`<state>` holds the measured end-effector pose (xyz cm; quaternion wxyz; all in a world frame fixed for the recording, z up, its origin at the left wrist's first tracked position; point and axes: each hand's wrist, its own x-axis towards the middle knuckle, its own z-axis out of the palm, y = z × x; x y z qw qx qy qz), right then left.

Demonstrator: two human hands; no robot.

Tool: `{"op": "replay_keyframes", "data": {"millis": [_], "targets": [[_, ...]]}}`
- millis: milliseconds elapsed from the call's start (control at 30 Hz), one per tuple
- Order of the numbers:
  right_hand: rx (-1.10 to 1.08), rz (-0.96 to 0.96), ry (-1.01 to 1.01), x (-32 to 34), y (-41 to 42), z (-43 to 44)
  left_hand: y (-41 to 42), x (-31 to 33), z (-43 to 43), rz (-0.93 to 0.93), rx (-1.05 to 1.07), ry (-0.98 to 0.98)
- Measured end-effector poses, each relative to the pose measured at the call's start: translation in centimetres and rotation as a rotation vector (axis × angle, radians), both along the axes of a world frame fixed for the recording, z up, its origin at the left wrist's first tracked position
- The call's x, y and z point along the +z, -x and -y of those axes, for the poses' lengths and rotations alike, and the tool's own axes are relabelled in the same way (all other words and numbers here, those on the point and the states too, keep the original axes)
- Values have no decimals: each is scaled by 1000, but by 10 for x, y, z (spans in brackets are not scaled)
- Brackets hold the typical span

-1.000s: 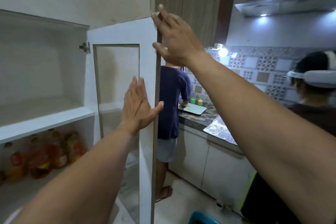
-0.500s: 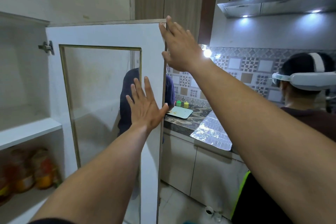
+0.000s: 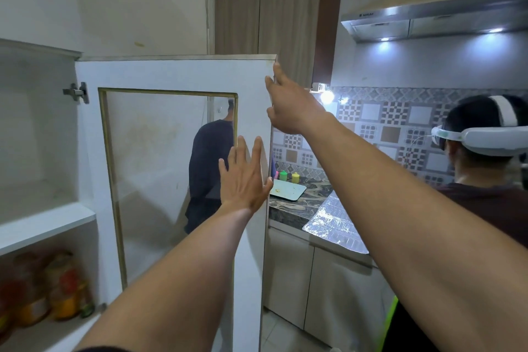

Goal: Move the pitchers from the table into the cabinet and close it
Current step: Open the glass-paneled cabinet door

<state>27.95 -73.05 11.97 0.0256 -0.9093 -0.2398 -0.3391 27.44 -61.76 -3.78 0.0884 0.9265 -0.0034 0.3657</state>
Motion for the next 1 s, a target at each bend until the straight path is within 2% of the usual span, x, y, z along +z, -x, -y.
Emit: {"op": "replay_keyframes", "data": {"millis": [200,367,567,700,1000], "targets": [[-23,-43,-2,-7,-21,9,-20,3,15,-7,-2,65],[-24,-15,0,-7,-35,14,-40,-1,12,38,16,23],[17,196,-64,-1,-32,1,-45,1,-8,114,-32,17],[164,238,-103,0,-22,-42,-37,11,-58,108,48,-18],[440,-11,-100,-41,-12,-184,47,9,-228,26,403,-155]]}}
